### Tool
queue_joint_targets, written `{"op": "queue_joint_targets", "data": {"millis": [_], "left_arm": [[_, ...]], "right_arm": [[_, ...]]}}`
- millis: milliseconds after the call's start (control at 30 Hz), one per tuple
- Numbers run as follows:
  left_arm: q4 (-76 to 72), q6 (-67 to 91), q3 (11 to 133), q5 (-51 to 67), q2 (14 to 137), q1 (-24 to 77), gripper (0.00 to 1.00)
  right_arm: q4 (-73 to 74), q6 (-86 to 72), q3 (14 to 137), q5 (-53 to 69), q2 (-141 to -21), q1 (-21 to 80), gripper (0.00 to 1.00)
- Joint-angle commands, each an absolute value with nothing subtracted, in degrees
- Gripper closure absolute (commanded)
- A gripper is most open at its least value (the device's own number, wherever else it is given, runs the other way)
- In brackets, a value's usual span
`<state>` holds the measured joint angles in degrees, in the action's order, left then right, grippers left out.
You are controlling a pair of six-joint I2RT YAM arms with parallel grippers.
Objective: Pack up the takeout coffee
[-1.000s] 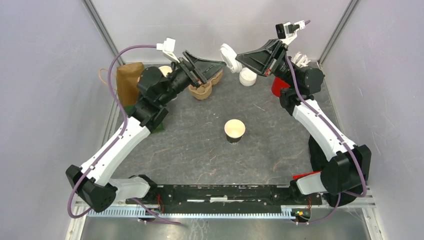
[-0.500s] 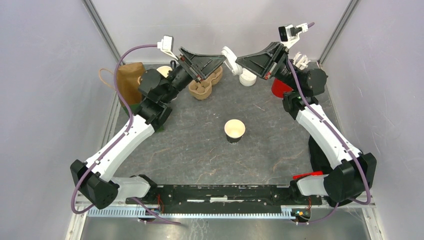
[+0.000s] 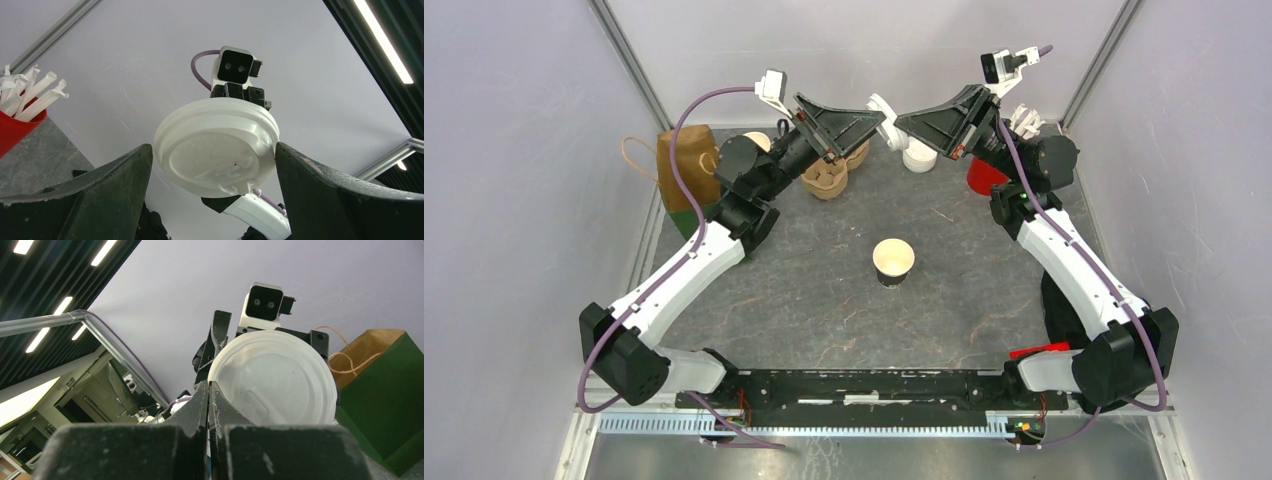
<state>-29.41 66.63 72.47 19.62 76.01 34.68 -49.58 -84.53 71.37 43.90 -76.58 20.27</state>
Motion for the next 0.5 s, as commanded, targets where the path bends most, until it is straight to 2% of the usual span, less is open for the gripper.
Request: {"op": "queue_joint_targets", "data": {"millis": [0,300,467], "left_arm": [[-33.4,69.1,72.2,21.3,76.0,34.5,0.04],[-33.3,69.8,71.7,21.5,76.5,34.6,0.13],[-32.5,69.7,71.9,21.5,76.4,34.8,0.05]], "right_arm": [[-49.4,-84.0,71.9,42.5,-76.5,20.7,1.0],[-45.5,-81.5,72.0,42.1,-76.2,20.6,1.0],[-43.7,-80.3,72.4,41.9,-76.4,20.7,1.0]]}}
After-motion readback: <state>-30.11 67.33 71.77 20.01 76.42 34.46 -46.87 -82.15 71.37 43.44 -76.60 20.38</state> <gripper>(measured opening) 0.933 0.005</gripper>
